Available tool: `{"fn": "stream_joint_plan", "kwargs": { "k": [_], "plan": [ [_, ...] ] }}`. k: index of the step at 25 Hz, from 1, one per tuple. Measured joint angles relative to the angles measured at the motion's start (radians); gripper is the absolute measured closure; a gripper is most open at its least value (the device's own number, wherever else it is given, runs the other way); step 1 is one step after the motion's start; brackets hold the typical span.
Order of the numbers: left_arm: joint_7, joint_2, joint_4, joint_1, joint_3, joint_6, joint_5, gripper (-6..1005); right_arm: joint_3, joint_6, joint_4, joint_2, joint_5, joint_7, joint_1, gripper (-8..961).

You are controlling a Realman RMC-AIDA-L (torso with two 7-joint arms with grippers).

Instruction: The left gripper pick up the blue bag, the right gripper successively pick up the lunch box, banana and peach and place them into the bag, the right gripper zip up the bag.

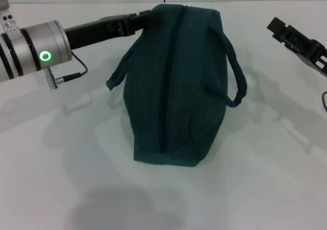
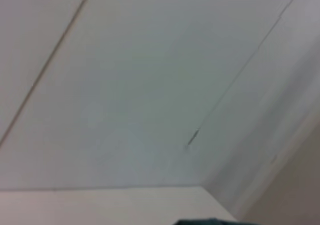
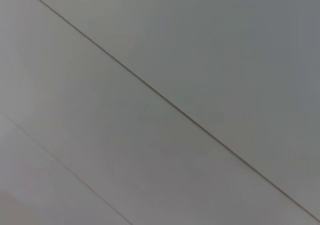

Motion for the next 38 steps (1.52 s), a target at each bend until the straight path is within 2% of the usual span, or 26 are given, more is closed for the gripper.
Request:
{"fn": "stream_joint_plan", "kwargs": {
  "k": [5, 8, 12, 18, 23, 28, 34, 38],
  "plan": [
    [0.013, -0.003, 0.0, 0.003, -0.028, 0.046, -0.02, 637, 0.0, -0.03, -0.018, -0.006, -0.004, -0.029, -0.009, 85],
    [0.014, 0.006, 0.003, 0.003, -0.029, 0.09, -0.046, 500, 0.0, -0.08, -0.021, -0.014, -0.004, -0.072, -0.009, 86],
    [0.012, 0.028, 0.048, 0.017, -0.03, 0.166, -0.071, 349, -0.005, -0.166, -0.024, -0.029, -0.008, -0.153, -0.001, 86],
    [0.006, 0.058, 0.162, 0.083, -0.03, 0.273, -0.071, 170, -0.005, -0.274, -0.071, -0.053, -0.073, -0.279, 0.001, 87],
    [0.042, 0.103, 0.202, 0.143, -0.027, 0.409, -0.043, 117, -0.003, -0.339, -0.134, -0.062, -0.189, -0.351, 0.001, 87],
    [0.17, 0.136, 0.205, 0.199, -0.026, 0.578, -0.012, 106, -0.003, -0.346, -0.226, -0.036, -0.382, -0.384, 0.0, 88],
    [0.258, 0.135, 0.207, 0.242, -0.023, 0.637, 0.063, 106, -0.003, -0.325, -0.316, 0.006, -0.614, -0.387, 0.005, 88],
    [0.295, 0.125, 0.201, 0.259, -0.021, 0.663, 0.097, 106, -0.009, -0.289, -0.304, 0.014, -0.635, -0.387, 0.016, 89]
  ]
}}
